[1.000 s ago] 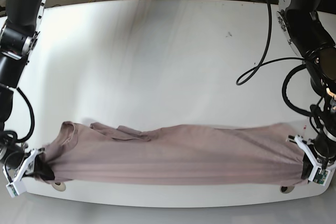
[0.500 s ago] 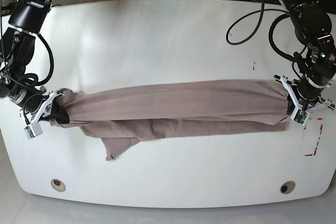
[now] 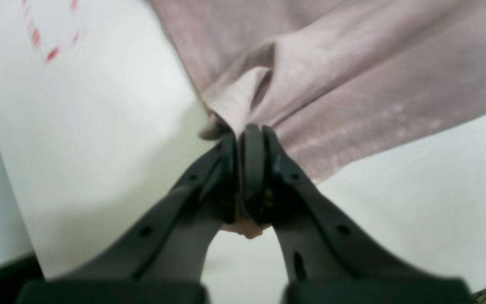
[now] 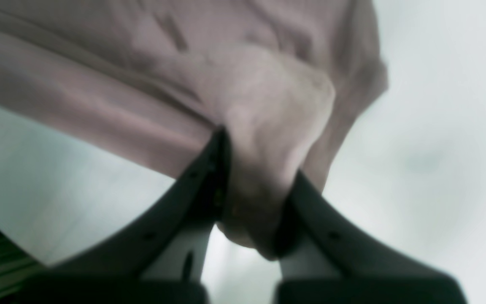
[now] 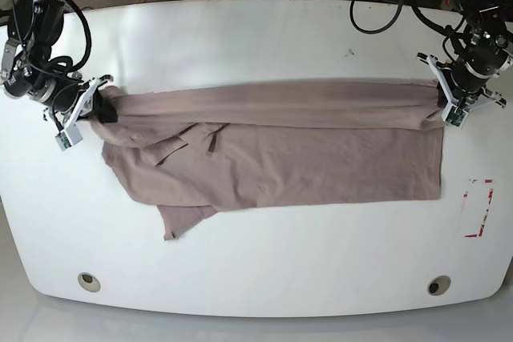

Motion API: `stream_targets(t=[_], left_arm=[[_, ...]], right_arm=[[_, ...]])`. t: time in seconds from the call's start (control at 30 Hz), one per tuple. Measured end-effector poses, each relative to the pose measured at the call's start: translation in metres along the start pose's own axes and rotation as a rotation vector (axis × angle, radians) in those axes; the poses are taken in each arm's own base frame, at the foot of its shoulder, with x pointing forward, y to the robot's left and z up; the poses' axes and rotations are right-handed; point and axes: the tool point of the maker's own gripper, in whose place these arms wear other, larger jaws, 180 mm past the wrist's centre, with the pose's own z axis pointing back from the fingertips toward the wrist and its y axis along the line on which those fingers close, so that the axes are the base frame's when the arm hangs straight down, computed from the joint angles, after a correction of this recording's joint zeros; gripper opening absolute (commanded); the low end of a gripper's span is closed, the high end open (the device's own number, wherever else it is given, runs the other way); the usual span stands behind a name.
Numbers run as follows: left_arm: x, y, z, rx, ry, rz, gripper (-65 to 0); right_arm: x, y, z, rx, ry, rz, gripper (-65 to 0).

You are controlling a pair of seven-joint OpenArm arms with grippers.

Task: Fold the T-shirt properly
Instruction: 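Swing the shirt back across the table and lay it flat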

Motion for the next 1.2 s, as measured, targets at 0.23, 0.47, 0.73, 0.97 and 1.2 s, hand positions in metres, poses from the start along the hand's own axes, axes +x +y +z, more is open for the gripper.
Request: stream_targets(t=[0.23,0.47,0.73,0.97,1.2], left_arm=[[-0.029,0.004,0.008,0.015,0.062,0.022,-64.6],[-0.062,0.002,0.008,-0.013,0.151,0.022,-58.2],[-0.094,0.003,0.000,-0.041,0.240,0.053,-29.6],[-0.110,0.009,0.008,-0.043,0.354,0.043,-27.1],[-0.096,0.031,0.030,-0.076,0.275,0.137,-27.1]], right_arm=[[-0.038,0.010,0.001,0.025,0.076,-0.038,-65.0],[-0.066,0.016,0.004,0.034,0.137,-0.062,-36.1],[-0.092,0.016,0.014,0.032,0.241,-0.083,-13.2],[-0.096,0.000,0.038,-0.005,0.262,-0.148,-13.3],[-0.093,0.005,0.046,0.041,0.222,-0.179,-13.3]])
